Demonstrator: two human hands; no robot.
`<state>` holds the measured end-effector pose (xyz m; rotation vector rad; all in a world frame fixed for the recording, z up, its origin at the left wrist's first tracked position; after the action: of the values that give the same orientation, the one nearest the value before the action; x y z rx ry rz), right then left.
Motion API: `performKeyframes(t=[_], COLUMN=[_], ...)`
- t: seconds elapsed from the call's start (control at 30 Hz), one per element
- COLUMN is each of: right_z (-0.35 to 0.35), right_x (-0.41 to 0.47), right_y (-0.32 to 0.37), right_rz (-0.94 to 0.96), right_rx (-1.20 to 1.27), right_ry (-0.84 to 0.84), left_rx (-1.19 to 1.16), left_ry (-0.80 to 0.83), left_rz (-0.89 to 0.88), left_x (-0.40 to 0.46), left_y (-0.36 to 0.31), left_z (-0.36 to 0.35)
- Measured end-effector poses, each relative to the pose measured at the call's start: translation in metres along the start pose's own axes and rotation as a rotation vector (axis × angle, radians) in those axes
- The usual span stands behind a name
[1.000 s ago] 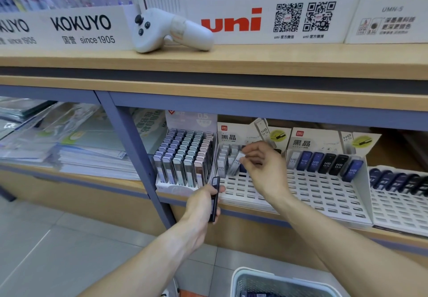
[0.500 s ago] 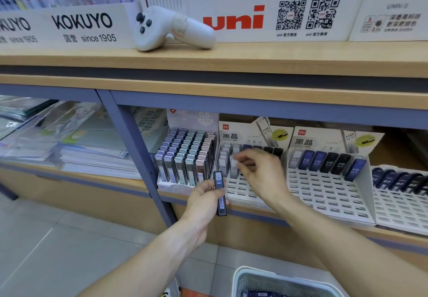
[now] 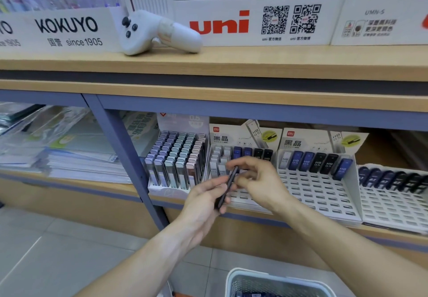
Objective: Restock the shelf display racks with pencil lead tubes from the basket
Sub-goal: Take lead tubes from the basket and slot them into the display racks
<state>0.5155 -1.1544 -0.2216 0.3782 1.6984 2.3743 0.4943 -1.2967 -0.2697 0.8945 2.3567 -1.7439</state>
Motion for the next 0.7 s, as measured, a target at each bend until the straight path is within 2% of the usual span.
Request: performKeyframes(t=[0.1,0.27,0.57,0.7], right_z=[0.015,0.046,0.085,0.111], right_x=[-0.005,-0.010,-0.016,-0.016], right_y=[-0.003,-0.006,-0.015,-0.016], right_rz=[-0.033,-0.042,-0.042,-0.006], right_rx=[0.054,0.135,0.084,-0.033], right_ry=[-0.013,-0.133,-0.238,-0.433], left_rx=[-0.009,0.176,0.240,0.500], left_ry=[0.017,0.009,0.044,-0.003], left_rz=[0.007,-0.045,-0.057,-0.216], left_x=[0.000,0.002,0.004,0.007], left_y=[0.001,0.005,0.016,0.011], left_z=[-0.009,-0.020,-0.053,-0.061])
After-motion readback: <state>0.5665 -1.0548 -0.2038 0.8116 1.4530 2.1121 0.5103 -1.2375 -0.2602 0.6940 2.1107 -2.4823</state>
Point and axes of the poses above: each hand's wrist, its own x-axis towards the middle knuckle, its own z-axis out of the back of the hand, y = z × x, the point moved 9 cm from there along x, towards the middle knuckle, and after that the axes turned 2 degrees about -y, right-handed, at the moved point
